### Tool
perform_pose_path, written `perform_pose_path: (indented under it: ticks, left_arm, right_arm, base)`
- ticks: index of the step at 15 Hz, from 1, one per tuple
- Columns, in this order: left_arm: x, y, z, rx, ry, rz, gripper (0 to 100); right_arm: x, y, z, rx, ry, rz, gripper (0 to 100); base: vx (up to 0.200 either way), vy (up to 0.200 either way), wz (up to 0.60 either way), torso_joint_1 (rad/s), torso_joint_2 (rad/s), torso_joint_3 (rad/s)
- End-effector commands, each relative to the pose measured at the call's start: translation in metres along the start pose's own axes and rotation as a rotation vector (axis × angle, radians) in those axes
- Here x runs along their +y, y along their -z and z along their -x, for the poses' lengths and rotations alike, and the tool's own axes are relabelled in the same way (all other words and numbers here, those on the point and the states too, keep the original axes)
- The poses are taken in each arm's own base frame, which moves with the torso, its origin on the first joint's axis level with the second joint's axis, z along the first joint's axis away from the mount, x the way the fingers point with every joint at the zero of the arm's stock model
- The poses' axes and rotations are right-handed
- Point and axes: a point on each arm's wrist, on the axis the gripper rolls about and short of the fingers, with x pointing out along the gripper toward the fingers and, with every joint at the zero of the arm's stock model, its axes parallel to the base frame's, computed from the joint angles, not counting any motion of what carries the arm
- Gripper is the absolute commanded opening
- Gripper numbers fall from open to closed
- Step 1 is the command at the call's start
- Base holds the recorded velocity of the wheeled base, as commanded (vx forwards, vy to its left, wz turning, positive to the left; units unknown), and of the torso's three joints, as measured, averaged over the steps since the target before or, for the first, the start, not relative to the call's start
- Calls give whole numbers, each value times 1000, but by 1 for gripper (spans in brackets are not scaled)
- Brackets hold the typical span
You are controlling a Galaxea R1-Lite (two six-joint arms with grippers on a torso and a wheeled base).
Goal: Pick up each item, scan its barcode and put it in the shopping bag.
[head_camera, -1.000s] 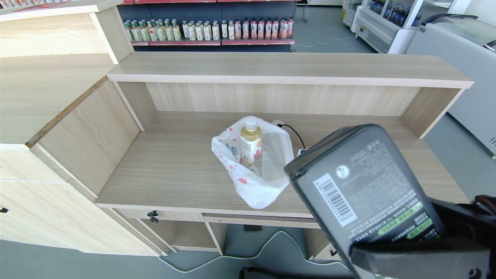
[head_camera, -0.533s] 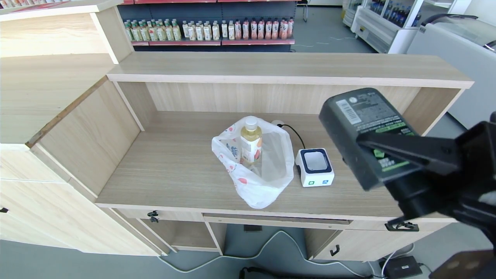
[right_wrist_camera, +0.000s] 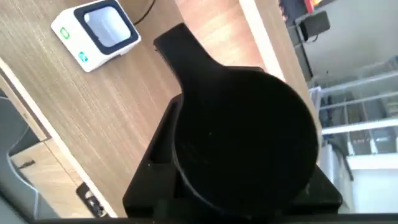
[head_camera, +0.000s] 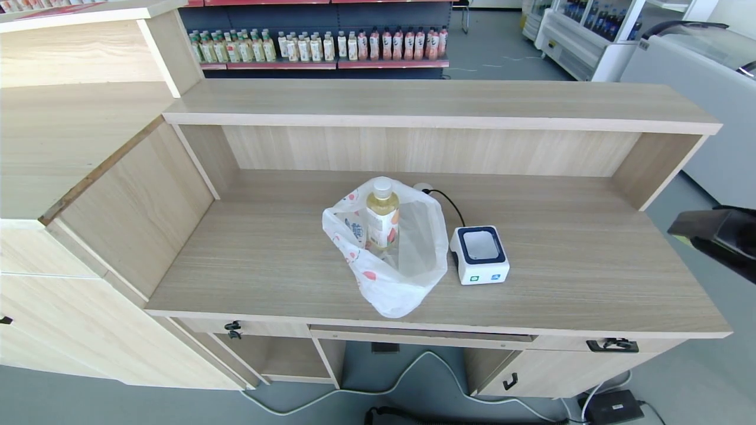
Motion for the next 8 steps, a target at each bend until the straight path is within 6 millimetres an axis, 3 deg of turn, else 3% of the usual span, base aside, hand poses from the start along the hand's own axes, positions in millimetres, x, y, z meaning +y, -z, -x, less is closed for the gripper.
perform_pose_path:
  ticks: [1, 3, 5, 6, 8]
  left_arm:
    - [0, 0, 0, -1, 0, 1, 100]
    - [0, 0, 0, -1, 0, 1, 100]
    - [0, 0, 0, -1, -2, 1, 100]
    - [0, 0, 0, -1, -2, 1, 100]
    - [0, 0, 0, -1, 0, 0, 100]
  right_arm:
    - [-6, 1, 8, 70, 54, -53, 0]
    - [-6, -6, 1, 69, 67, -260, 0]
    - [-19, -16, -12, 73, 114, -366, 0]
    - [-25, -21, -31, 101, 154, -494, 0]
    - [-22, -30, -63, 17, 63, -849, 0]
  base:
    - [0, 0, 0, 0, 0, 0]
    - [0, 0, 600, 2, 5, 5]
    - [0, 0, 600, -2, 5, 2]
    - [0, 0, 600, 2, -2, 7]
    - [0, 0, 0, 0, 0, 0]
